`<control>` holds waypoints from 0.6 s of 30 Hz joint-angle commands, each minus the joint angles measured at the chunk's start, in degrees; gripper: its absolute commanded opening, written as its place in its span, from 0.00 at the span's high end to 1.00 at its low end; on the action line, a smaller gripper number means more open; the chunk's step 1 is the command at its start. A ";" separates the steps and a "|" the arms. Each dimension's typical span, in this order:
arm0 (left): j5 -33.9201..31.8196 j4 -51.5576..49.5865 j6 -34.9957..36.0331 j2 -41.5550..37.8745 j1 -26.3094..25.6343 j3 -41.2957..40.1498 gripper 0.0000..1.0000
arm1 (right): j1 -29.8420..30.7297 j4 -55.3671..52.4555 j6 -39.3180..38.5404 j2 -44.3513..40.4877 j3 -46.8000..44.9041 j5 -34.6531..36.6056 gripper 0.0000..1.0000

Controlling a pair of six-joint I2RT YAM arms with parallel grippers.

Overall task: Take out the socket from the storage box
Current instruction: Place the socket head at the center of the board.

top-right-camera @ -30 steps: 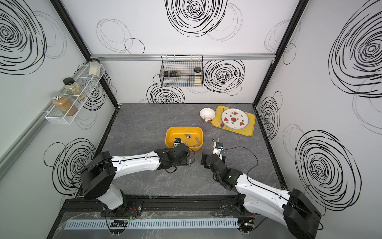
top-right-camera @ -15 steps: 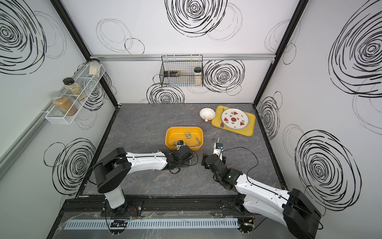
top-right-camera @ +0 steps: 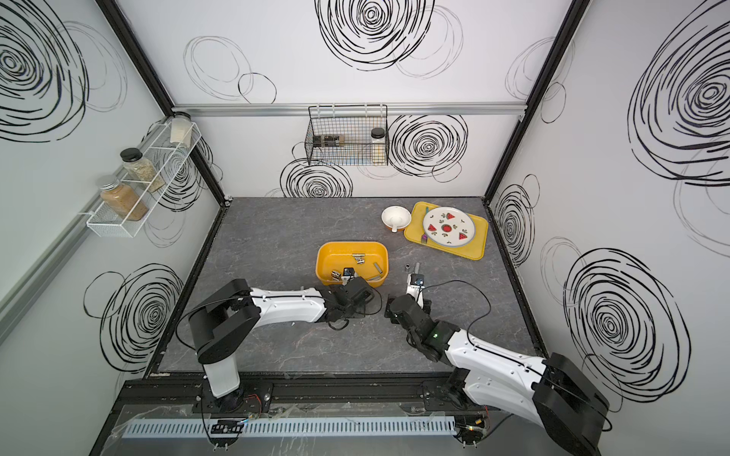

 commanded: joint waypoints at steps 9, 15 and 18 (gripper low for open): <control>-1.16 -0.28 0.74 0.07 -0.24 0.30 0.75 | -0.28 -0.20 -0.09 1.45 1.58 0.72 0.13; -1.49 -0.29 0.78 -1.12 -0.26 0.07 0.71 | -0.34 -0.29 -0.06 2.10 1.90 0.71 0.13; -1.40 -0.20 0.92 -1.71 -0.29 0.02 0.71 | -0.27 -0.21 -0.13 2.04 1.90 0.72 0.13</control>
